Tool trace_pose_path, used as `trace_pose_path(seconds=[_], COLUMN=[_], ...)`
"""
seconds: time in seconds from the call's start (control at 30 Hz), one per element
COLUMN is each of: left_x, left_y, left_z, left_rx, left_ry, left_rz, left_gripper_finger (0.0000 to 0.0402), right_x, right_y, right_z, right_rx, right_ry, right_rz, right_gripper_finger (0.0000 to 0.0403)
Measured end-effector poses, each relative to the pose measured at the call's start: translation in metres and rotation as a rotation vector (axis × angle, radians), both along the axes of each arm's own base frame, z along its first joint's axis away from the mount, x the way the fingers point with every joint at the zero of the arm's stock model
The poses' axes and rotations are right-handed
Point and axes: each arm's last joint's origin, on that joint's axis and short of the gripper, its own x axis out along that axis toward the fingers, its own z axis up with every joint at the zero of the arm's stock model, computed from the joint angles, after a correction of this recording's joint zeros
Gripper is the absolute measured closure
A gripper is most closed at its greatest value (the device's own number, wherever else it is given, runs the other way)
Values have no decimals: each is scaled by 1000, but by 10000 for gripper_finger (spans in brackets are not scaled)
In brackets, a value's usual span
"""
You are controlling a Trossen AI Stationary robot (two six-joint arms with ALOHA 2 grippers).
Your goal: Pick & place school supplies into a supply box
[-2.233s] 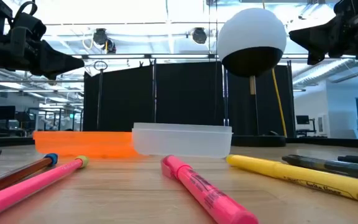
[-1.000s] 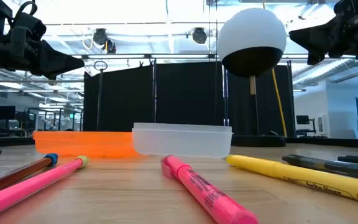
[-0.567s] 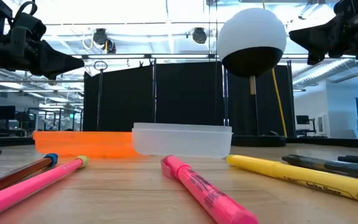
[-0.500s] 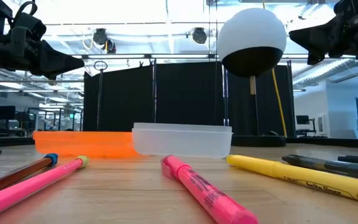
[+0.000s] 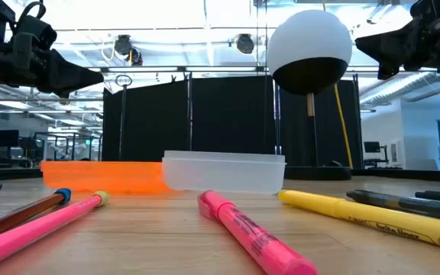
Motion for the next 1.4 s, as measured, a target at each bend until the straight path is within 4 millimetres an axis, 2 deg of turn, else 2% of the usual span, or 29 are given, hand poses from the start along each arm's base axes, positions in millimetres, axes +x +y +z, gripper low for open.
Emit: trace_pose_path(seconds=[0.57,1.07,1.23,1.4], left_x=[0,-1,0,5], left_y=[0,0,-6,-10], left_z=[3,12,15,33], left_rx=[-10,-289,-320,-471], left_ry=[-36,-197,-115,64], left_rz=[-1,-30,-162,-26], left_gripper_finger=[339,339,339,341], right_x=[0,-1,-1,-1], right_y=[0,0,0,0], right_z=[1,5,5,4], right_rx=[2,6,6,5], right_ry=[-8,-48,-47,-41], right_rz=[0,0,3,3], right_gripper_finger=[403,403,403,403])
